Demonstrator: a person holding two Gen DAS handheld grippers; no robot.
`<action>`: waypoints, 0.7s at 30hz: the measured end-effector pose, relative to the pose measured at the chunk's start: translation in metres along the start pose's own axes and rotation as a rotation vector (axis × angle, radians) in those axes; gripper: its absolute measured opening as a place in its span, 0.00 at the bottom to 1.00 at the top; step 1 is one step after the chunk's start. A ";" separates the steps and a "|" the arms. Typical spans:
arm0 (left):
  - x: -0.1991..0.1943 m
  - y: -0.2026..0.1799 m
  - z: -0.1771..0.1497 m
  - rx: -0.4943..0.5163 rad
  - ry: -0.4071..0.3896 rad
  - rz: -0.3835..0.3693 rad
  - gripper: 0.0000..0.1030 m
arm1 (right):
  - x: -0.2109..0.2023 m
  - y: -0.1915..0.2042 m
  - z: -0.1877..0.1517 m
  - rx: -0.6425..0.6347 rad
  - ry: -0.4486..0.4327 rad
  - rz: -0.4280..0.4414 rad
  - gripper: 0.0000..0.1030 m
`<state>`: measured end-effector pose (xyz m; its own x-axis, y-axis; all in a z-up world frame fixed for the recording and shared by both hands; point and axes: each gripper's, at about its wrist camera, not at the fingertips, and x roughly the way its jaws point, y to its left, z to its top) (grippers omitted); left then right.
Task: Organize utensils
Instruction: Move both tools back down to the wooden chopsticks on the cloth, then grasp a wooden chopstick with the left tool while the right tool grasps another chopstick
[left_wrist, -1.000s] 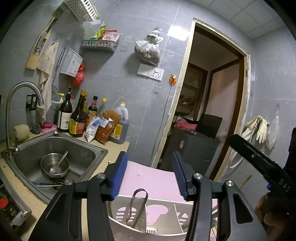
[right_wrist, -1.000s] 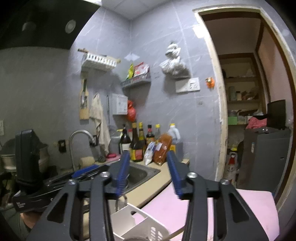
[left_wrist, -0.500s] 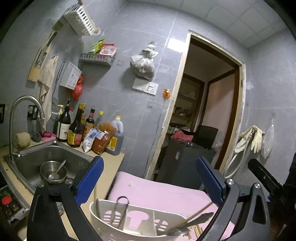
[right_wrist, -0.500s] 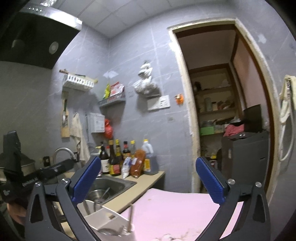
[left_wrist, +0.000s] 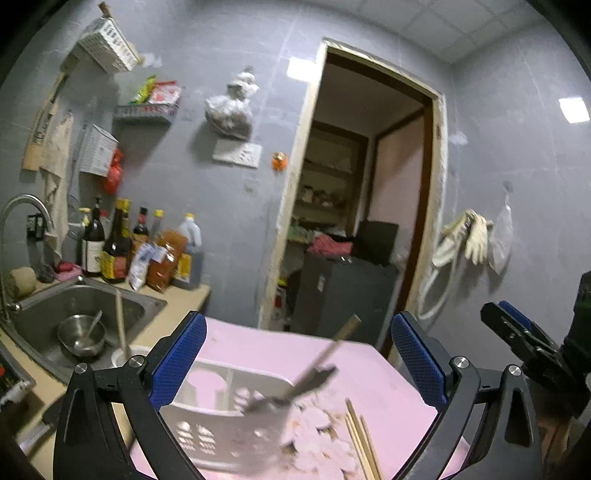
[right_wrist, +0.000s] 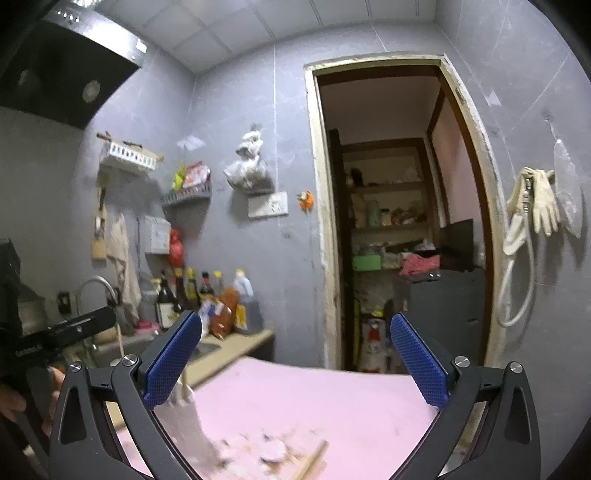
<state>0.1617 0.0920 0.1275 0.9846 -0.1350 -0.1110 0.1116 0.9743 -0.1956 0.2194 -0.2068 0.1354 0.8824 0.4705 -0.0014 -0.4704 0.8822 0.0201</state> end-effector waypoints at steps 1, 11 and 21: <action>0.001 -0.005 -0.004 0.004 0.015 -0.010 0.95 | -0.002 -0.004 -0.005 -0.009 0.020 -0.011 1.00; 0.010 -0.041 -0.049 0.064 0.179 -0.068 0.95 | -0.003 -0.032 -0.054 -0.042 0.251 -0.051 1.00; 0.049 -0.048 -0.098 0.050 0.467 -0.096 0.95 | 0.012 -0.049 -0.091 -0.007 0.462 -0.034 1.00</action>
<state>0.1912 0.0211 0.0355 0.8051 -0.2806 -0.5225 0.2168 0.9593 -0.1810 0.2515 -0.2426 0.0437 0.8008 0.3977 -0.4478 -0.4425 0.8967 0.0050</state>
